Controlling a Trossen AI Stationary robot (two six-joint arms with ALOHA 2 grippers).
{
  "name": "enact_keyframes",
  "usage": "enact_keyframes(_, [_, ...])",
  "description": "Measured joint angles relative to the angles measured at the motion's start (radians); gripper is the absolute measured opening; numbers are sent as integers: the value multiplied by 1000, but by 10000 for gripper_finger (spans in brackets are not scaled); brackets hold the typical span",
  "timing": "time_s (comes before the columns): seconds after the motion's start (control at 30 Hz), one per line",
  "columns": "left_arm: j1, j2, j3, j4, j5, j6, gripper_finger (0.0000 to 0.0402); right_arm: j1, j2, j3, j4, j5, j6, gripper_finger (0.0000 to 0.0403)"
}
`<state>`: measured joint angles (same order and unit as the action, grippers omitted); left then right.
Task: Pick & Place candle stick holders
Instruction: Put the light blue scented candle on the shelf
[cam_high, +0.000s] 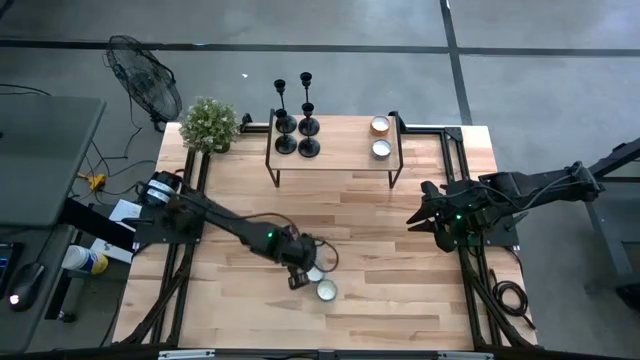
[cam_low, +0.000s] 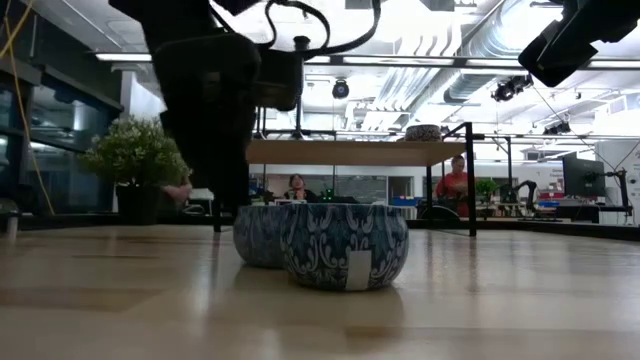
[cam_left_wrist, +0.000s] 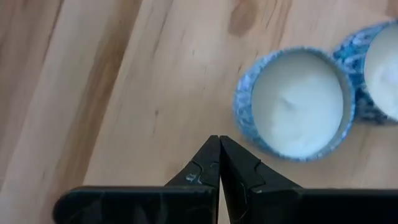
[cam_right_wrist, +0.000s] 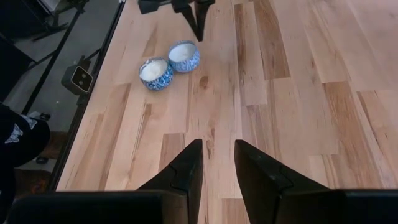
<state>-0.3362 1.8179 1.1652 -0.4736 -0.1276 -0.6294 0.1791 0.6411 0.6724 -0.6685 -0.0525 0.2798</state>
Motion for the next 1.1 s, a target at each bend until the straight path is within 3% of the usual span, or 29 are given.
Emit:
enact_keyframes(0.13, [19, 0, 6, -4, 27, 27, 0, 0, 0, 0, 0, 0, 0, 84])
enact_keyframes(0.37, [-30, 0, 59, -247, 148, 26, 0, 0, 0, 0, 0, -3, 0, 84])
enact_keyframes(0.5, [-85, 0, 61, -183, 140, 59, 0, 0, 0, 0, 0, 0, 0, 84])
enact_keyframes(0.73, [-106, 0, 54, -106, -4, 19, 0, 0, 0, 0, 0, 27, 0, 84])
enact_keyframes(1.1, [-103, 65, 60, -97, 77, 75, 0, 0, 0, 0, 0, 27, 0, 84])
